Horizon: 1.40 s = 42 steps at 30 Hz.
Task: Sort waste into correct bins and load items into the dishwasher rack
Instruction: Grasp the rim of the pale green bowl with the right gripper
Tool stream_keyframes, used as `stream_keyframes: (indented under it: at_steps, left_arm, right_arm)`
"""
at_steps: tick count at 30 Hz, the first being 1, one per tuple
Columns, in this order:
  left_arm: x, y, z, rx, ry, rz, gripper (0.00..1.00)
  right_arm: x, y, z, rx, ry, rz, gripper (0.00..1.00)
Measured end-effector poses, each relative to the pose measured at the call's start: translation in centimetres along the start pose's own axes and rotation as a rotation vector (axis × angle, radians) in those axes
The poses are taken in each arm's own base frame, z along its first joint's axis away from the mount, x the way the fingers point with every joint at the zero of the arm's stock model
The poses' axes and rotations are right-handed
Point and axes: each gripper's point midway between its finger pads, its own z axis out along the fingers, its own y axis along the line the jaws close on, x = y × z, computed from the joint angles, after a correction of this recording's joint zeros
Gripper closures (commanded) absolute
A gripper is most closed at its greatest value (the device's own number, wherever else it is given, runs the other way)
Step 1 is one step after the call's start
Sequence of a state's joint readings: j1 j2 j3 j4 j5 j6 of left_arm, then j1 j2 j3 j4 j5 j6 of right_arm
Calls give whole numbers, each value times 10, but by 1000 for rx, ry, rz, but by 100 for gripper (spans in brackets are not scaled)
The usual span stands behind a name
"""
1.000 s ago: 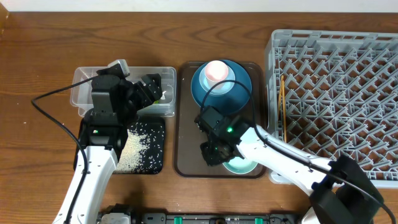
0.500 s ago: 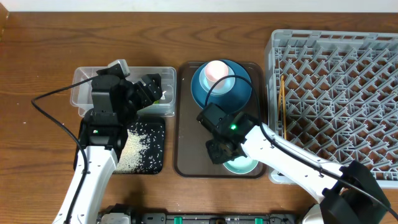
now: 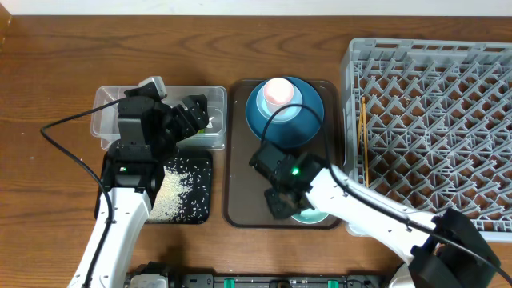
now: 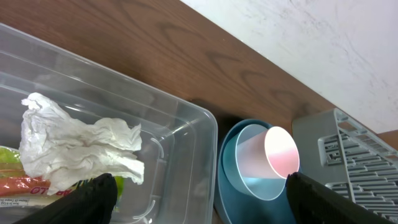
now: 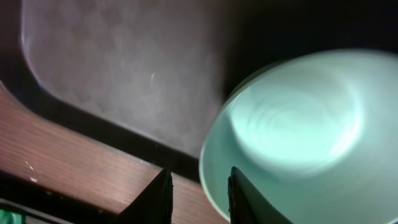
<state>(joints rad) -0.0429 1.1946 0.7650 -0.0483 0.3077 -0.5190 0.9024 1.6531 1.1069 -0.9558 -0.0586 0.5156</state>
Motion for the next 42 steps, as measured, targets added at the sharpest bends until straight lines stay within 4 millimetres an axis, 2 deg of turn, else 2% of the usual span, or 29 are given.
stream_keyframes:
  at_steps: [14, 32, 42]
  left_arm:
    - [0, 0, 0, 0, 0, 0, 11]
    - [0, 0, 0, 0, 0, 0, 11]
    - [0, 0, 0, 0, 0, 0, 10]
  right_arm:
    - [17, -8, 17, 23, 38, 25, 72]
    - [20, -11, 19, 32, 49, 33, 76]
    - [25, -13, 18, 43, 67, 34, 75]
